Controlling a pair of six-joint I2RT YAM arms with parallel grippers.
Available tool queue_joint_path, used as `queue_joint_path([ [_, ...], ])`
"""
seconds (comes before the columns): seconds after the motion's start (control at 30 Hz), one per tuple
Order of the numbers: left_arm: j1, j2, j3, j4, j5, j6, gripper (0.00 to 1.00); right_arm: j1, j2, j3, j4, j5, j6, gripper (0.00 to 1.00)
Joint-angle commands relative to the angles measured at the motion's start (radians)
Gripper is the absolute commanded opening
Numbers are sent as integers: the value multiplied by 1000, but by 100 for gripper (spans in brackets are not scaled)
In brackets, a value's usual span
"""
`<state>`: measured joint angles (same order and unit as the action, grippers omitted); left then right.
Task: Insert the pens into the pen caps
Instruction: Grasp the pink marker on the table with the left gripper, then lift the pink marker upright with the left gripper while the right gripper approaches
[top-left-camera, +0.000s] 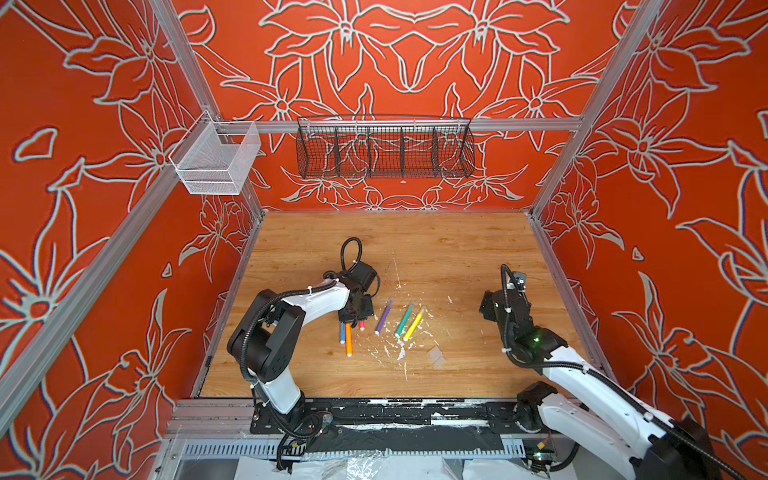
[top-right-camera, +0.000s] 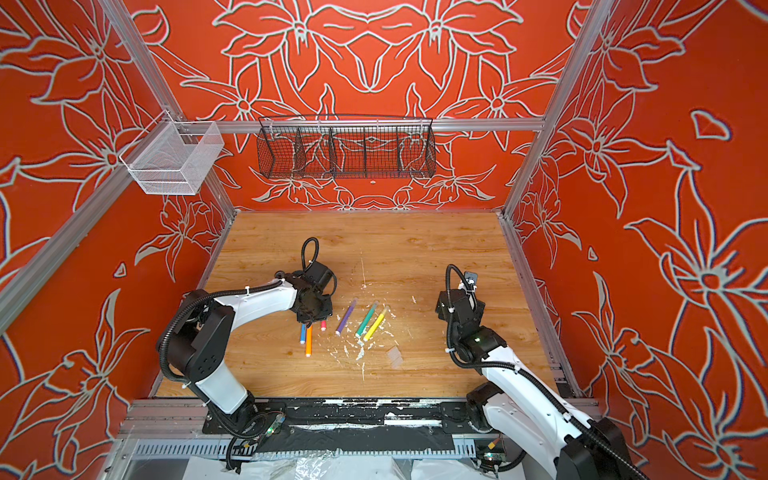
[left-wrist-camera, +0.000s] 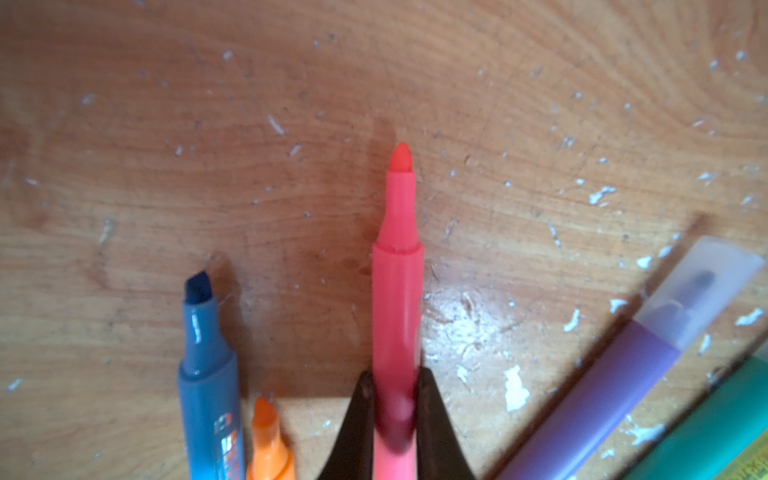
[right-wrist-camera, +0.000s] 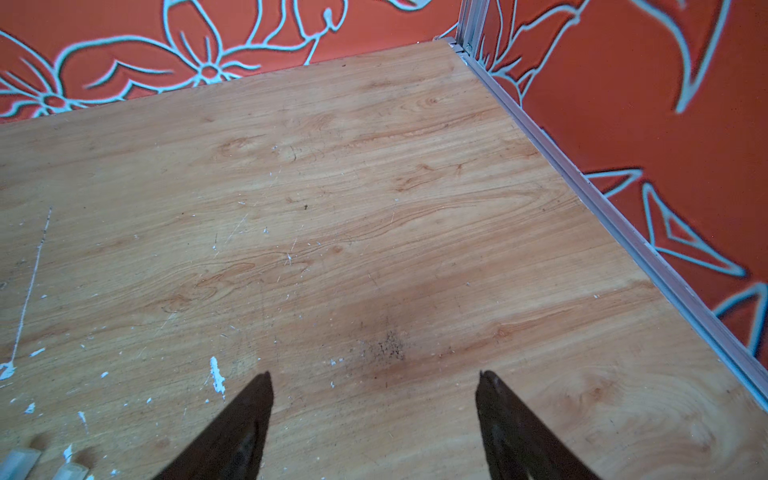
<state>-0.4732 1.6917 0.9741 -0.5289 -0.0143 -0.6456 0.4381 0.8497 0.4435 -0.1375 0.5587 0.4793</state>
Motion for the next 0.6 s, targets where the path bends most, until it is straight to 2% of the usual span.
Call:
queue_joint_path([
  [0.0, -8, -4, -14, -28, 20, 33, 2, -4, -46, -12, -39, -20, 28, 79],
  [0.17, -24, -108, -23, -17, 27, 67, 0, -5, -158, -28, -61, -132, 95, 78],
  [0.3, -59, -250, -65, 36, 34, 105, 0, -4, -227, -30, -60, -251, 158, 74],
  [0.4, -89, -332, -82, 63, 28, 130, 0, -3, -245, -37, -36, -339, 213, 72],
  [0.57, -153, -385, -59, 70, 30, 187, 0, 8, -236, -76, 64, -476, 325, 70],
])
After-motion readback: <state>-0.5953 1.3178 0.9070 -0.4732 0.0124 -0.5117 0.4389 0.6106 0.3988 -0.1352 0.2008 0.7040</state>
